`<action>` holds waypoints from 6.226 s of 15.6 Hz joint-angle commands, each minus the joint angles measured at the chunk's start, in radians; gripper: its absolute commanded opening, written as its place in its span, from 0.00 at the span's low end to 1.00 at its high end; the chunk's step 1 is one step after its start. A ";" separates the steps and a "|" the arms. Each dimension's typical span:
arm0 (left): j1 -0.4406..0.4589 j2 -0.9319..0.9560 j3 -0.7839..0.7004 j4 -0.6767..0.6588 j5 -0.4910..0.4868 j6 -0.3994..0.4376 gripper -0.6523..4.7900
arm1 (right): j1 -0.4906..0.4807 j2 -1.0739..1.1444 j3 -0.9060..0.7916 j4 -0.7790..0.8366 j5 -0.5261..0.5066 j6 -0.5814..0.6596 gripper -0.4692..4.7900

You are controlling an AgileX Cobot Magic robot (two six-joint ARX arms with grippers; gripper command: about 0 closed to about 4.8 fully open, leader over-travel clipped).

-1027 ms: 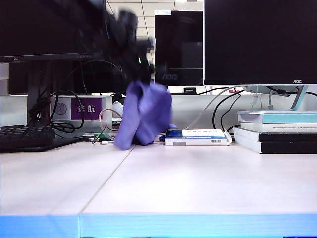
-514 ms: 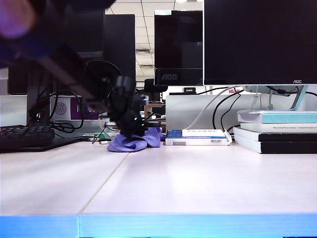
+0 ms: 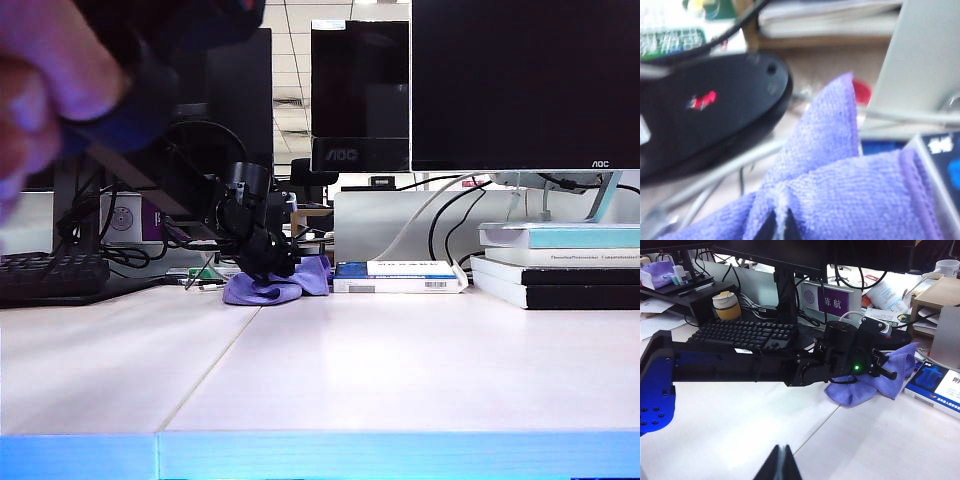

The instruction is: Wipe the table from front to back using the rag.

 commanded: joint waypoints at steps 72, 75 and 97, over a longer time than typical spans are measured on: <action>-0.126 -0.192 0.159 -1.556 0.085 0.026 0.11 | 0.005 0.008 0.005 0.124 -0.029 -0.091 0.09; -0.141 -0.192 0.157 -1.567 0.084 0.028 0.11 | 0.005 0.008 0.005 0.124 -0.029 -0.091 0.09; -0.138 -0.271 -0.157 -0.961 0.084 0.019 0.11 | 0.005 -0.009 0.005 0.122 -0.031 -0.091 0.09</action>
